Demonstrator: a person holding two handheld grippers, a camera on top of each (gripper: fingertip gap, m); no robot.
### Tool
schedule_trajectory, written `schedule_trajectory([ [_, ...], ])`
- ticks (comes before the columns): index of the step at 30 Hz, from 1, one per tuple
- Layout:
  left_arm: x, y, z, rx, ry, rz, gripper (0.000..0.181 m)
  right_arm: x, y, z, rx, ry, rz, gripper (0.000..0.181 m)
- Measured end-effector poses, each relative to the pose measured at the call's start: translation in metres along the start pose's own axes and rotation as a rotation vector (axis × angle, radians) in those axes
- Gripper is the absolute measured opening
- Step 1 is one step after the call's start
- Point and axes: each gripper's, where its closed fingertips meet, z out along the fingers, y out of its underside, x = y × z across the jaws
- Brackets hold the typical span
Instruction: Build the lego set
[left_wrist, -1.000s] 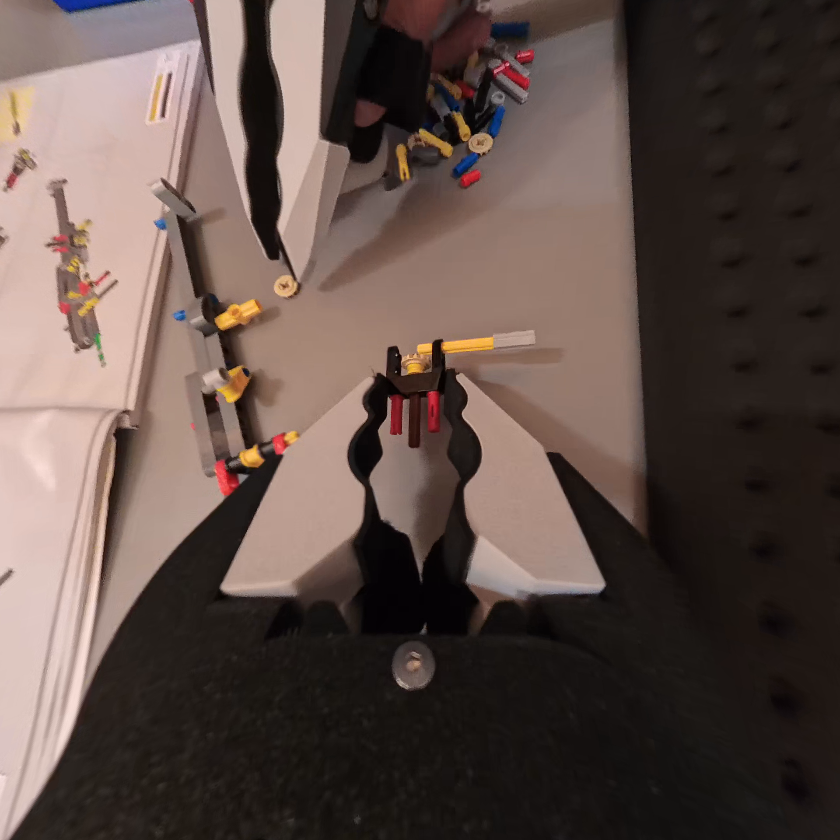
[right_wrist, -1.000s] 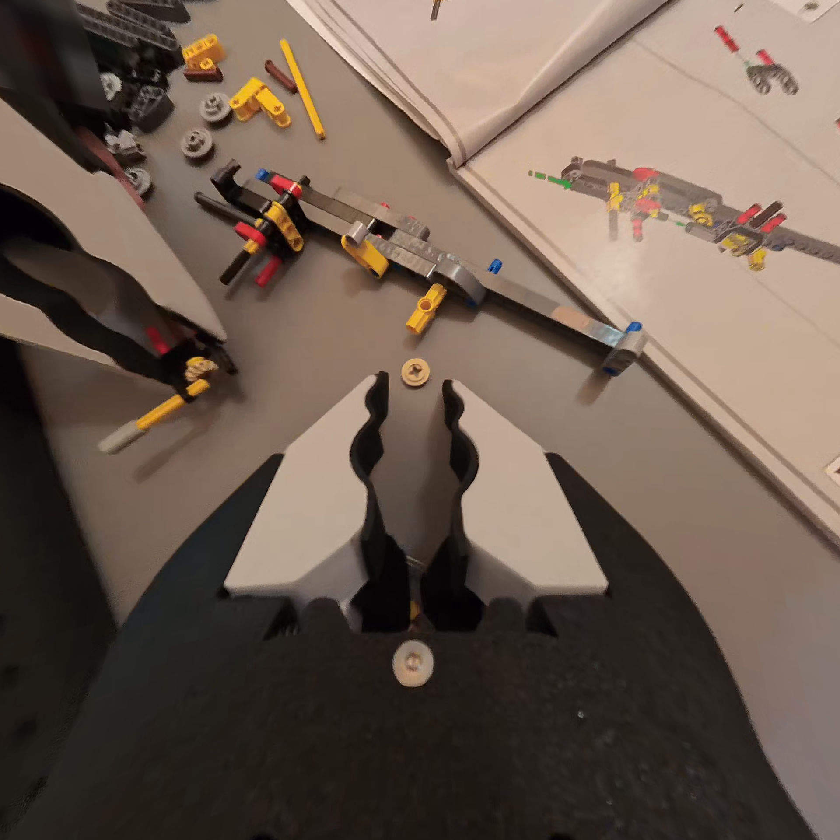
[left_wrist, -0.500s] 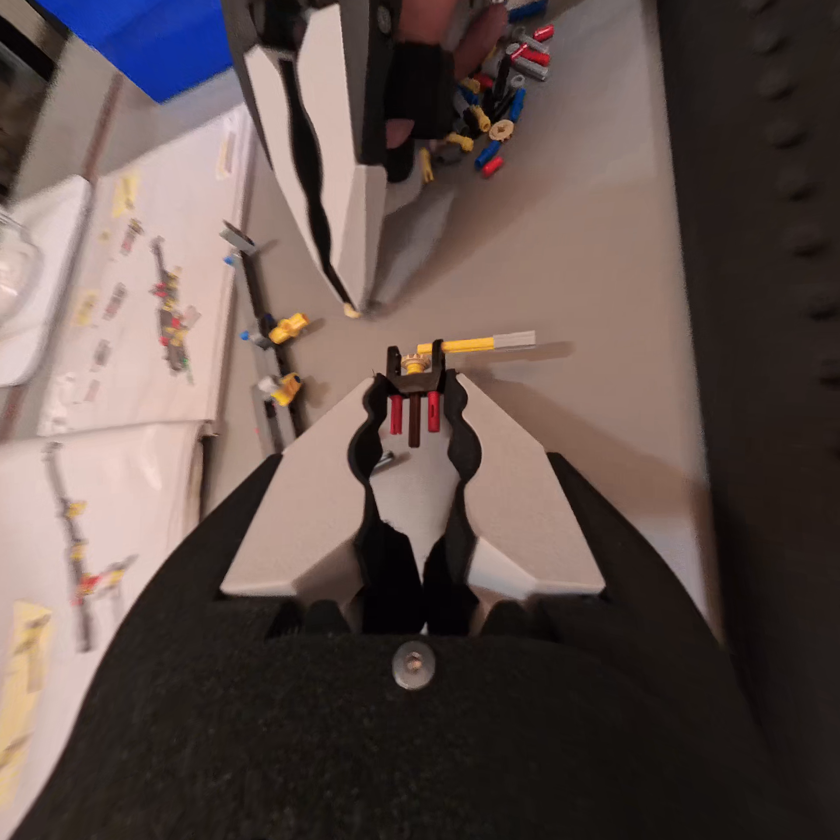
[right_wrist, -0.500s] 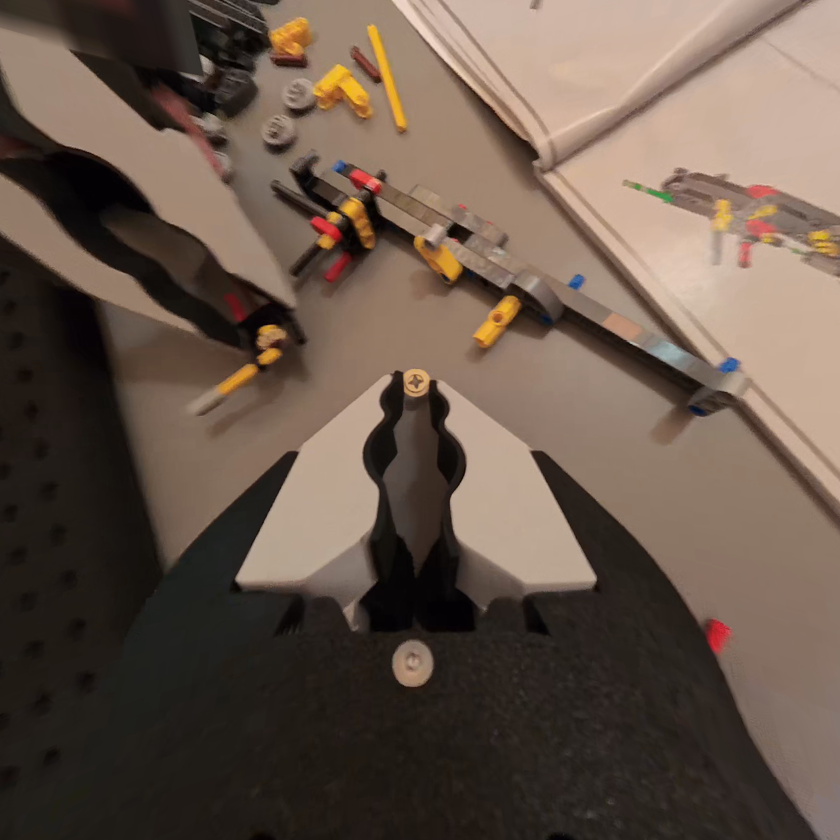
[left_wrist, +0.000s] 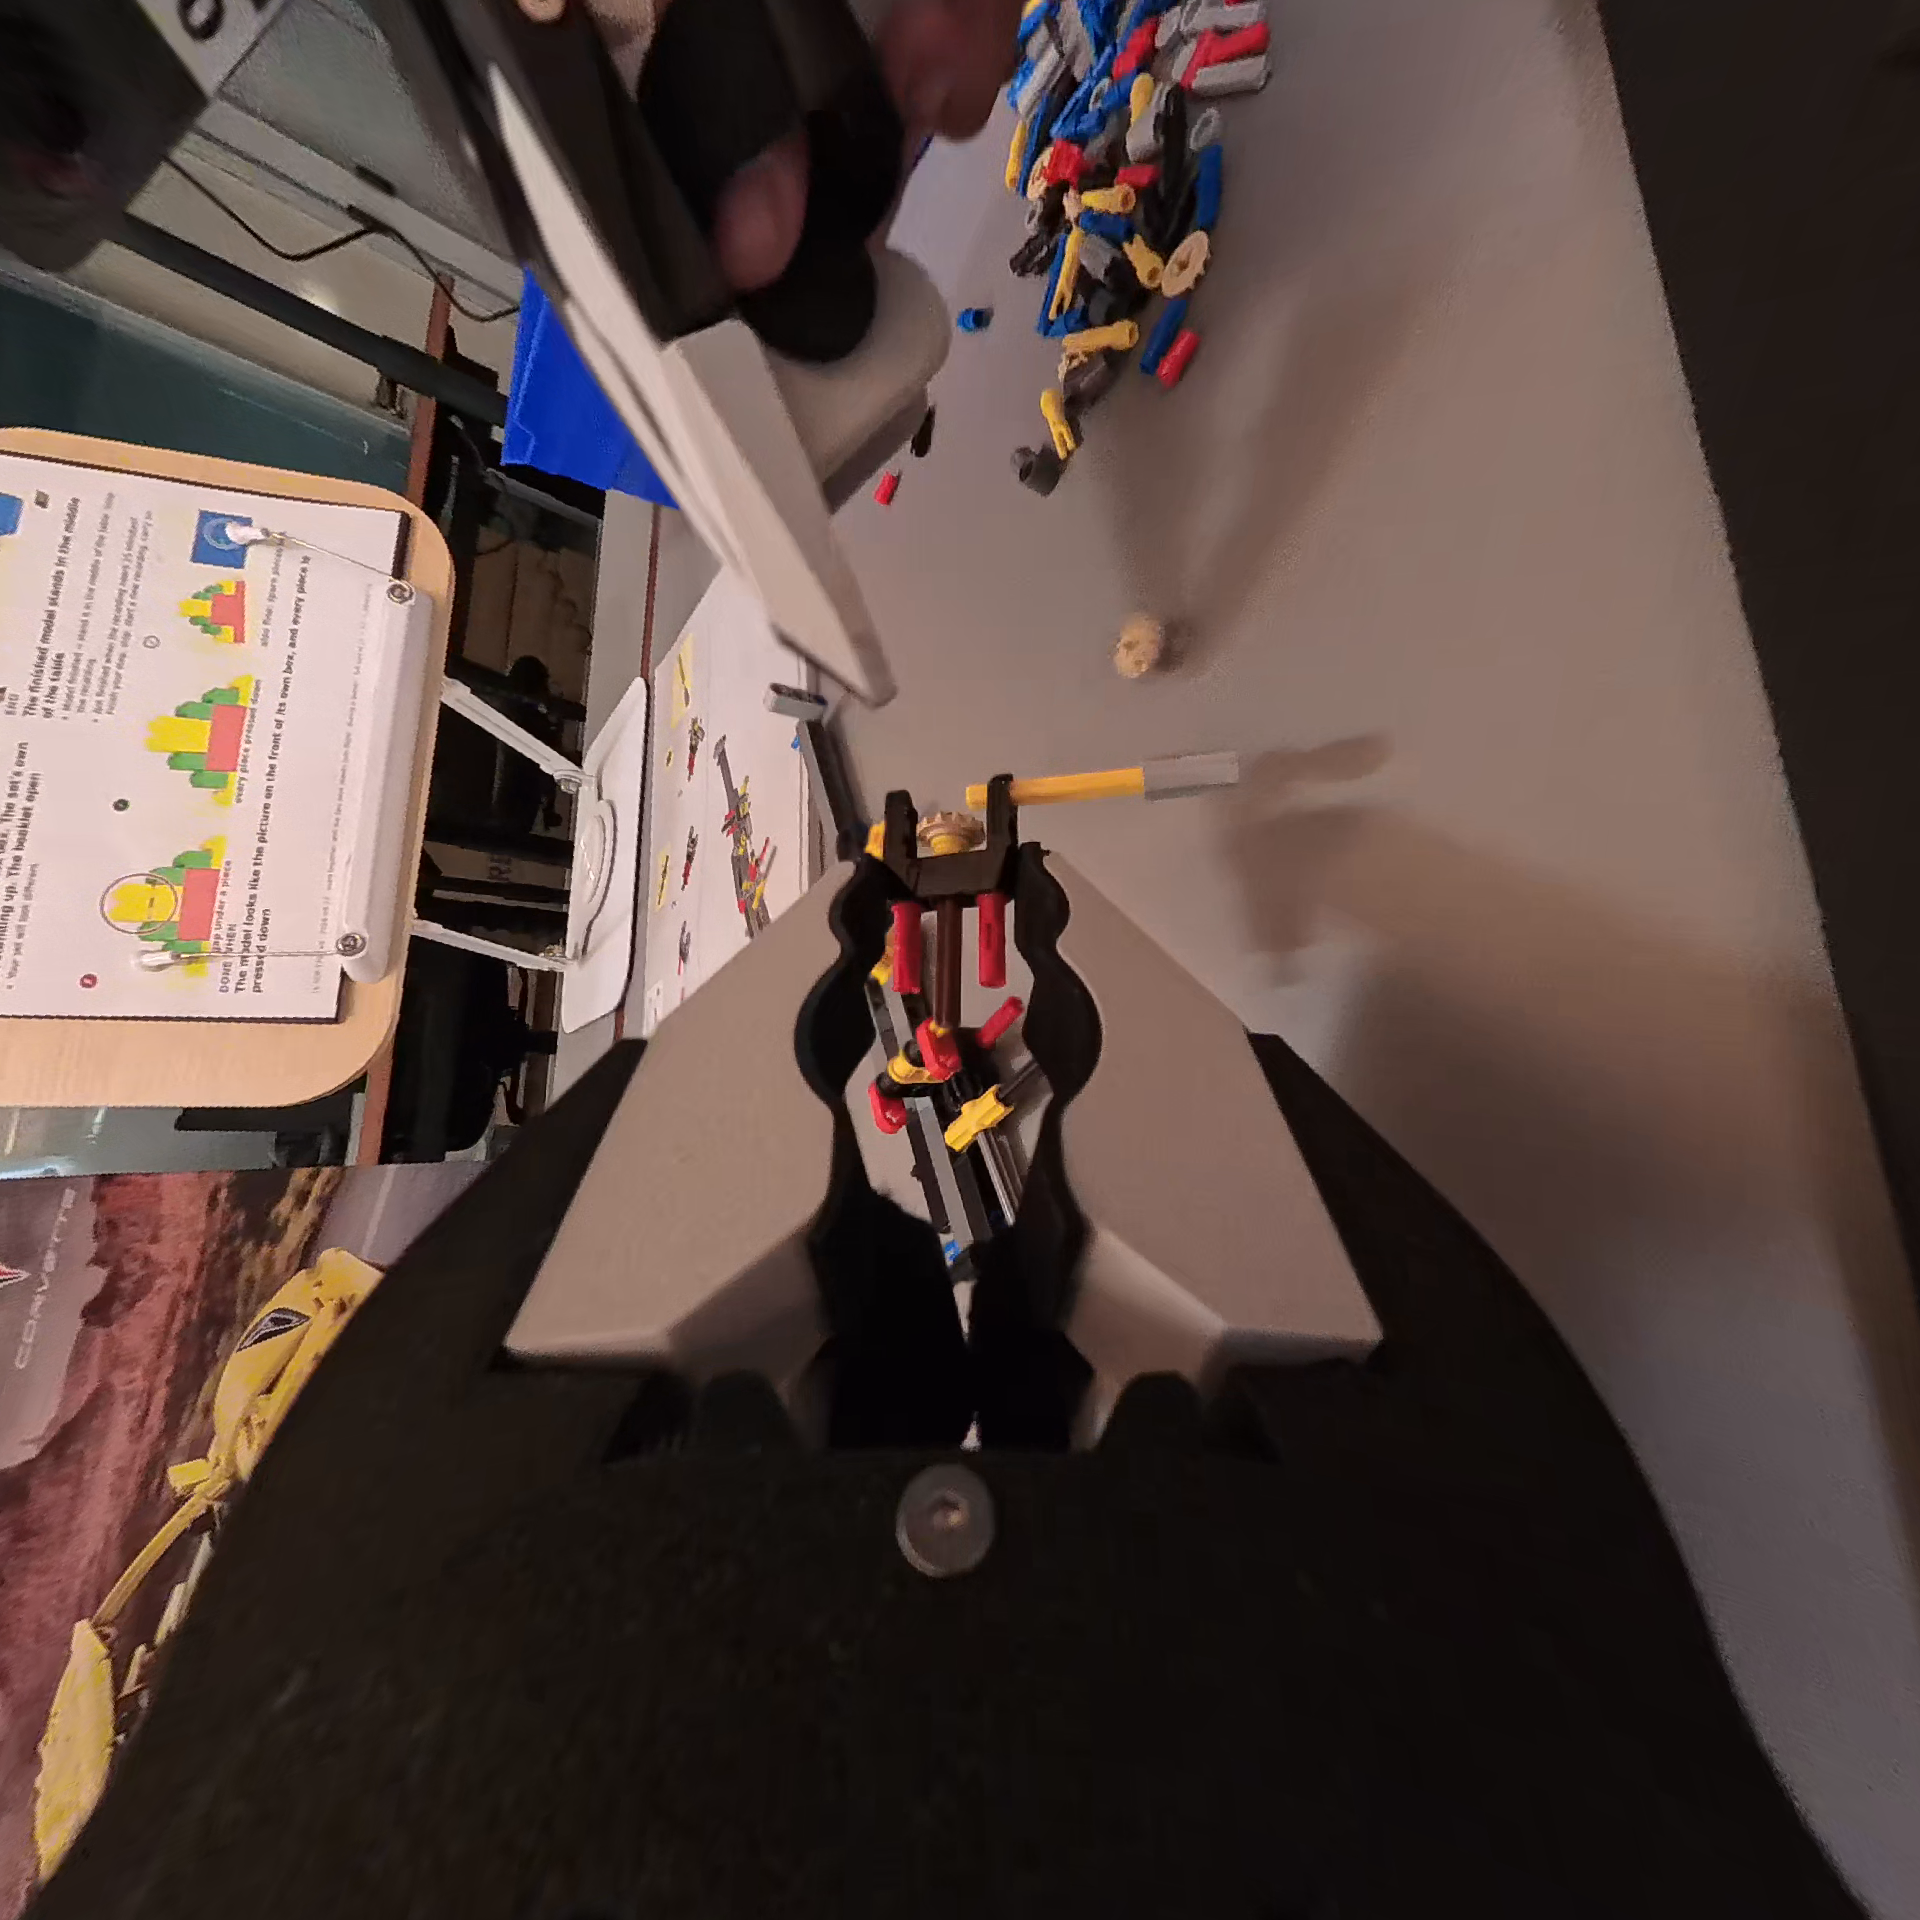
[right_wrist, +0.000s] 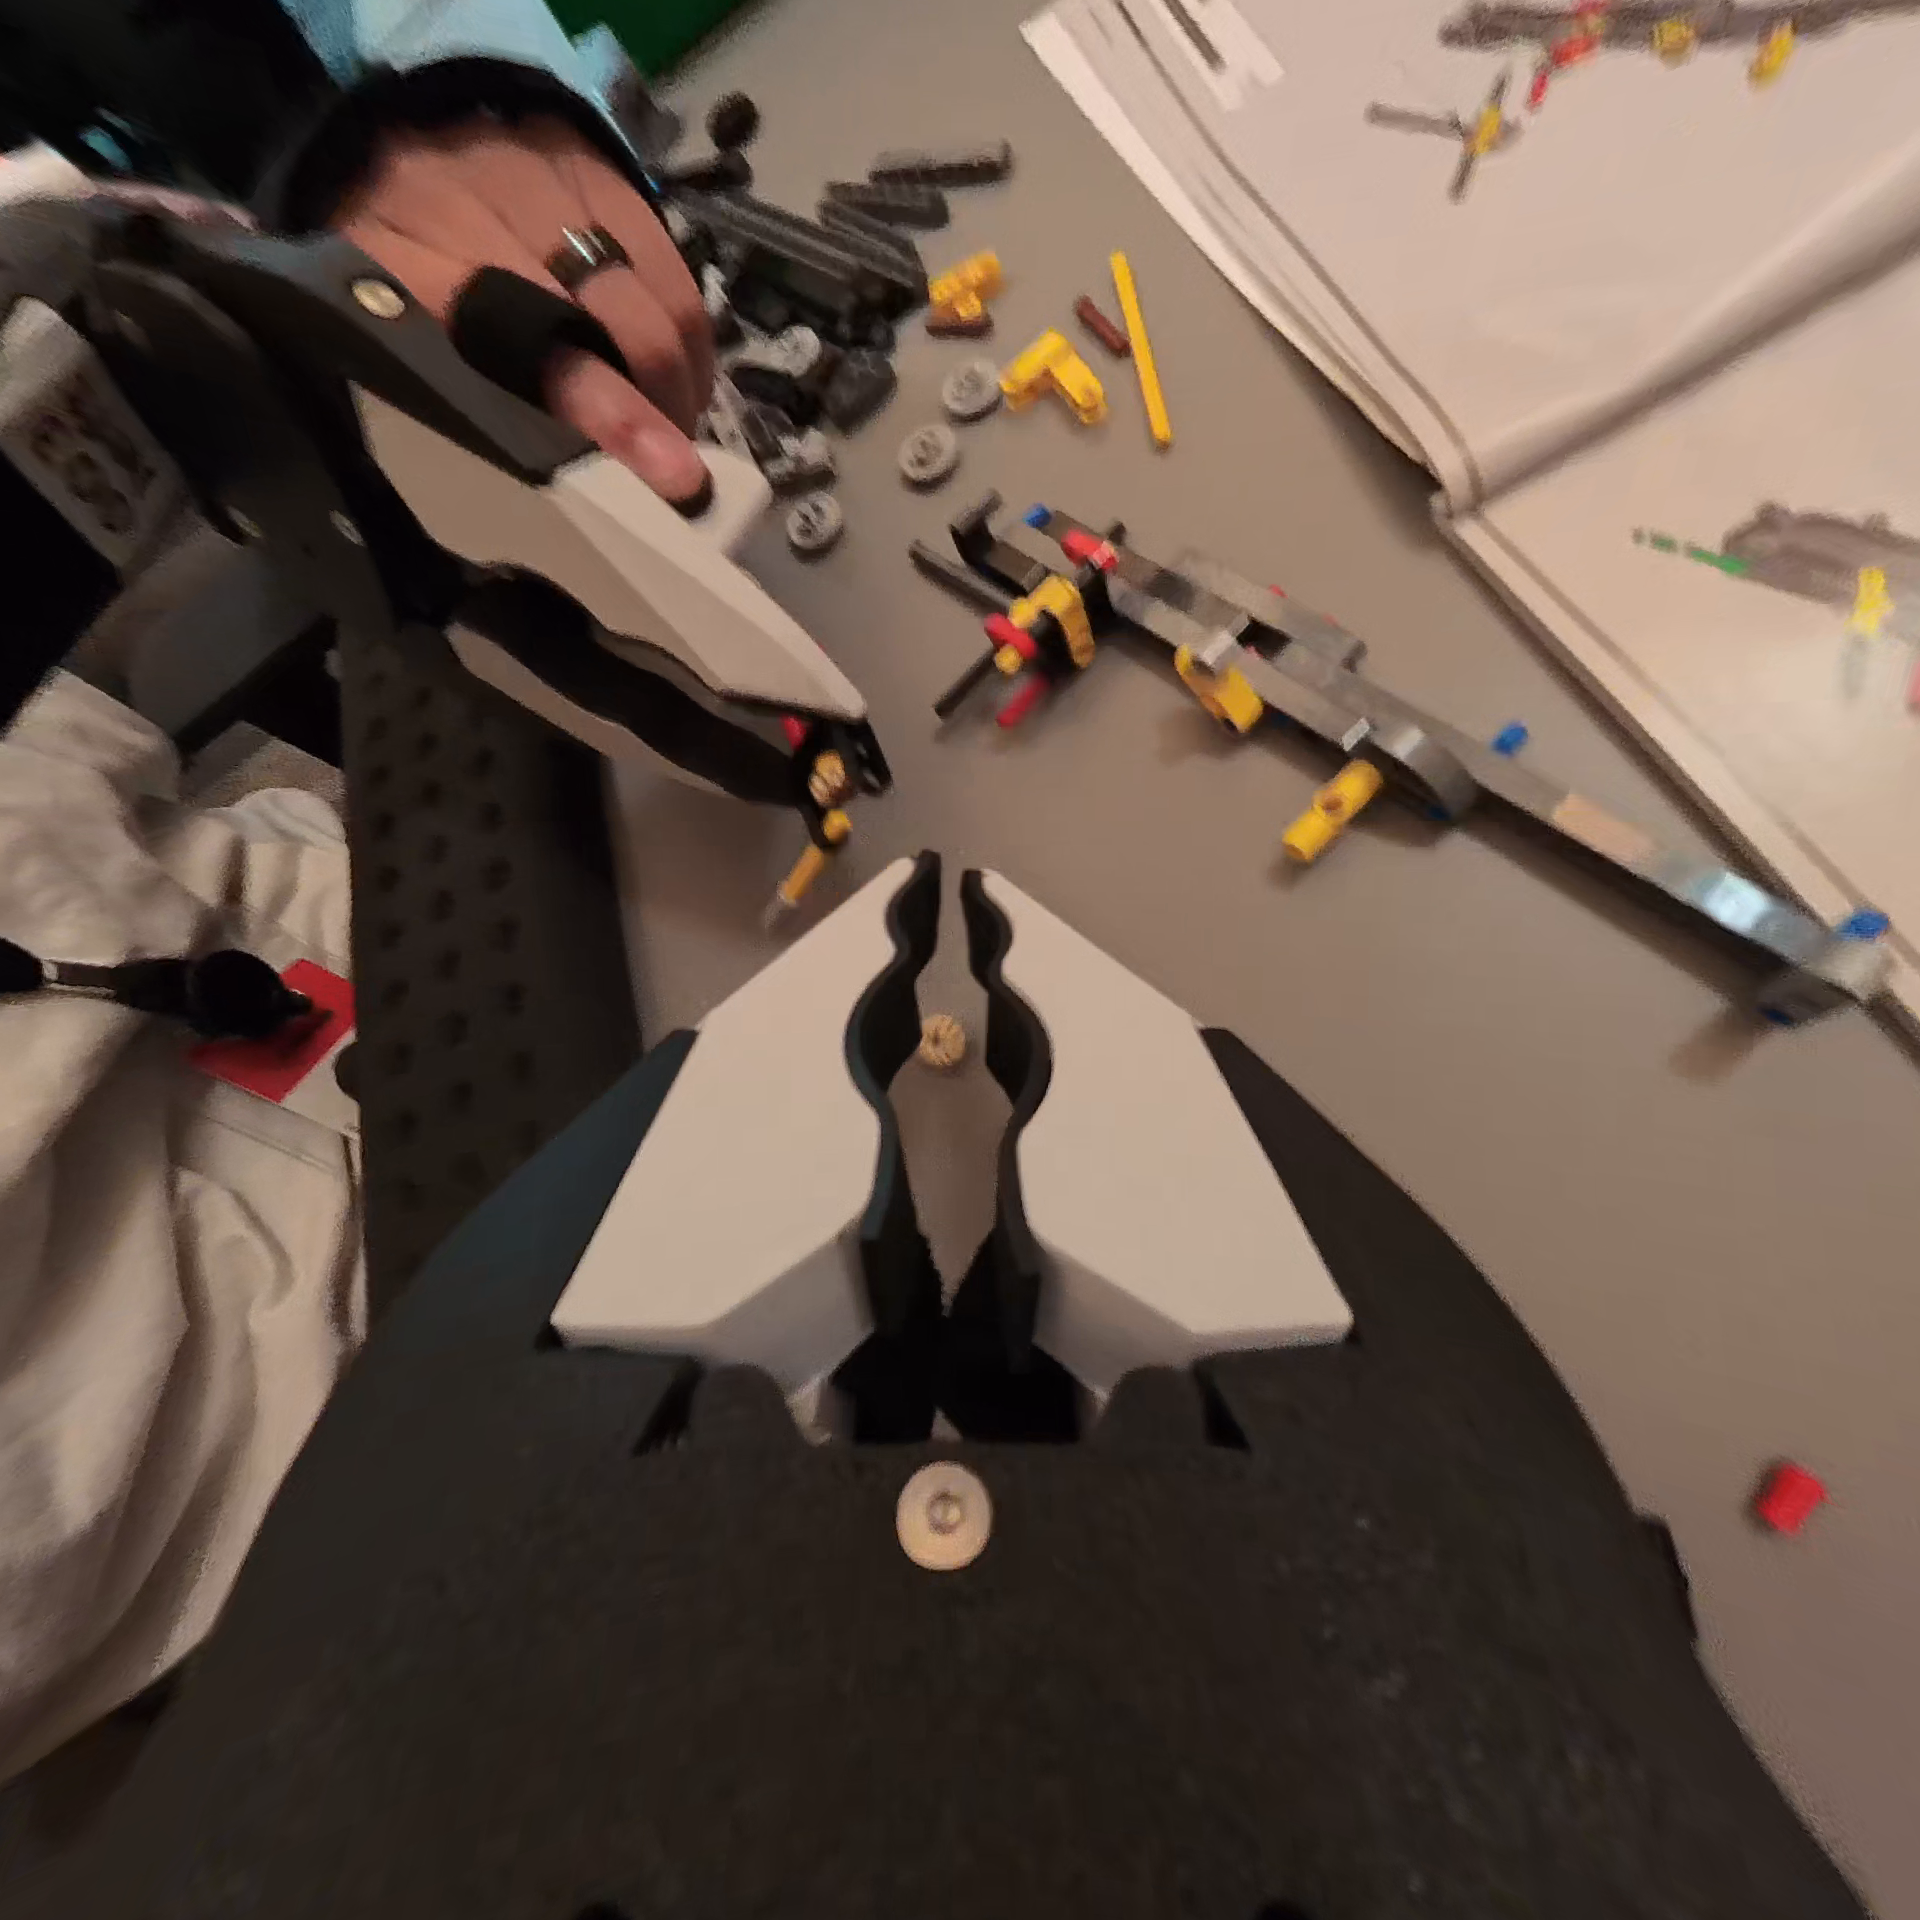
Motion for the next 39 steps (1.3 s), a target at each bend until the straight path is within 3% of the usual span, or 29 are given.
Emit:
schedule_trajectory([
  [3,-0.004,0.000,-0.001,0.003,-0.016,-0.003,0.023,0.005,0.021,0.001,-0.046,0.070,-0.010,0.013],
  [5,-0.010,-0.003,-0.005,0.013,-0.057,0.012,0.023,-0.015,0.019,0.004,0.012,0.016,-0.007,0.022],
  [9,-0.022,-0.012,-0.012,0.041,-0.141,0.046,0.023,-0.038,0.003,0.010,0.167,-0.057,0.046,0.021],
  [12,-0.026,-0.014,-0.014,0.050,-0.151,0.016,0.023,-0.049,0.006,0.021,0.172,-0.143,0.087,0.020],
  [14,-0.027,-0.015,-0.014,0.060,-0.147,-0.003,0.023,-0.055,0.007,0.025,0.186,-0.164,0.081,0.007],
  [18,-0.028,-0.013,-0.014,0.058,-0.144,-0.010,0.023,-0.053,0.004,0.027,0.217,-0.141,0.085,0.006],
  [24,-0.017,-0.017,-0.016,0.107,-0.070,0.006,0.023,-0.058,0.001,0.022,0.256,-0.222,0.108,0.006],
  [39,-0.017,-0.015,-0.014,0.080,-0.078,0.005,0.023,-0.056,-0.001,0.022,0.266,-0.271,0.176,0.006],
])
